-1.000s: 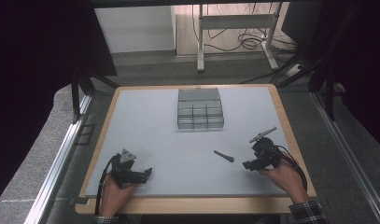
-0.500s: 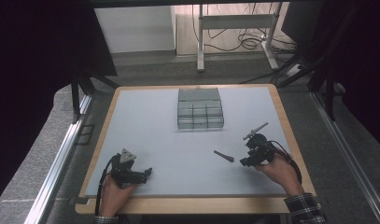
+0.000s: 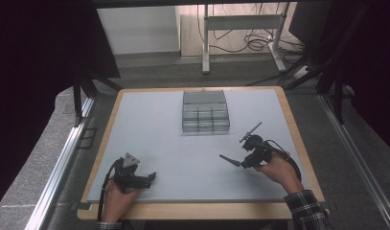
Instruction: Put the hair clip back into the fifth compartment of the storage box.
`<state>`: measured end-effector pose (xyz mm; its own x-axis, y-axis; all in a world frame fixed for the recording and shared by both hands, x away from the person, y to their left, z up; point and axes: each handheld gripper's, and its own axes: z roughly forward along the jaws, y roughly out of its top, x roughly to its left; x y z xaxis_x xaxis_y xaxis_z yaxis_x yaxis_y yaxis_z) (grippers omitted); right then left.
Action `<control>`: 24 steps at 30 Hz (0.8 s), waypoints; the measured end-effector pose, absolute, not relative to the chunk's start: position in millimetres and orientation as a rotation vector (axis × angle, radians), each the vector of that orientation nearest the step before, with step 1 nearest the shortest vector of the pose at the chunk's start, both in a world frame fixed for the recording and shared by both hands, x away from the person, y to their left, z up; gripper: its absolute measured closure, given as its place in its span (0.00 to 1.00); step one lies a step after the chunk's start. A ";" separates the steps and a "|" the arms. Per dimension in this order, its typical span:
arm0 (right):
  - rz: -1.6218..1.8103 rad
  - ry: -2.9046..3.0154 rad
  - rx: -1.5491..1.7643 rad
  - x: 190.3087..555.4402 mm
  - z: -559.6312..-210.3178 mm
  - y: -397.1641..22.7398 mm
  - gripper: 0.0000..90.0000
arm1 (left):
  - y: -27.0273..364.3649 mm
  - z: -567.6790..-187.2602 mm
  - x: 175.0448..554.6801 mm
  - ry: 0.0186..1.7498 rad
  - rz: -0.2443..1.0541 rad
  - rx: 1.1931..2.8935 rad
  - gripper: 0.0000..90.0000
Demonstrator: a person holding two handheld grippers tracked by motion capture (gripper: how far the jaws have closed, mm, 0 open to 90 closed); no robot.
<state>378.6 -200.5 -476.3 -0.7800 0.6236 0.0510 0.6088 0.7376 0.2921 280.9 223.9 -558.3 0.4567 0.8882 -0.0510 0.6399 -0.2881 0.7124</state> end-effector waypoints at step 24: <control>0.292 2.958 0.918 392.5 -489.1 -167.1 0.79 | 223.9 -558.3 281.0 1.270 0.472 2.032 0.00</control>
